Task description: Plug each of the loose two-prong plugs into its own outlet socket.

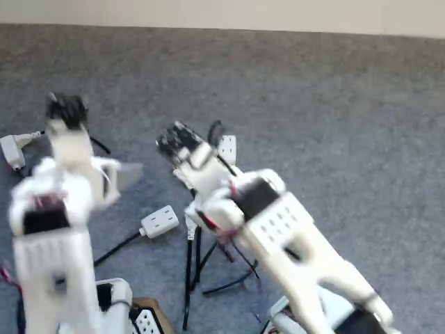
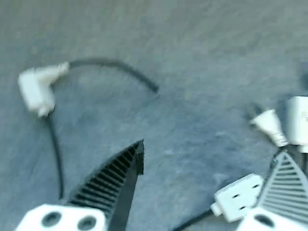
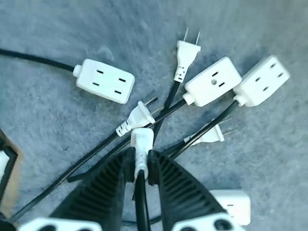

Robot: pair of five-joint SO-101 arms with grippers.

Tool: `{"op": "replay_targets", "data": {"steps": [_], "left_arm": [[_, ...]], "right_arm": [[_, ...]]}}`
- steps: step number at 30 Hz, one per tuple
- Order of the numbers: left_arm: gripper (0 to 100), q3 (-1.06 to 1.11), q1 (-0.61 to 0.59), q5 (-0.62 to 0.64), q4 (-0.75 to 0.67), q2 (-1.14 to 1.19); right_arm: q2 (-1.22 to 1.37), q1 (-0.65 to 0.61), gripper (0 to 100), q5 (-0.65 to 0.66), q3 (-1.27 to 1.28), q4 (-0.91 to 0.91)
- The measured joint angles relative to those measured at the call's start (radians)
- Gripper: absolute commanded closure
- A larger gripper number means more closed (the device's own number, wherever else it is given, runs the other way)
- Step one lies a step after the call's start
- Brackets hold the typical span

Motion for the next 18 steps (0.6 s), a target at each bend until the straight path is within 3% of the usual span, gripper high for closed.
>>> {"op": "replay_targets", "data": {"steps": [10, 18], "left_arm": [[61, -0.678, -0.413, 0.000, 0.058, 0.868], [61, -1.089, -0.611, -0.028, 0.058, 1.358]], "right_arm": [[0.434, -0.032, 99.4, -0.221, -0.477, 0.178], [0.605, -0.055, 99.4, -0.273, -0.614, 0.178]]}}
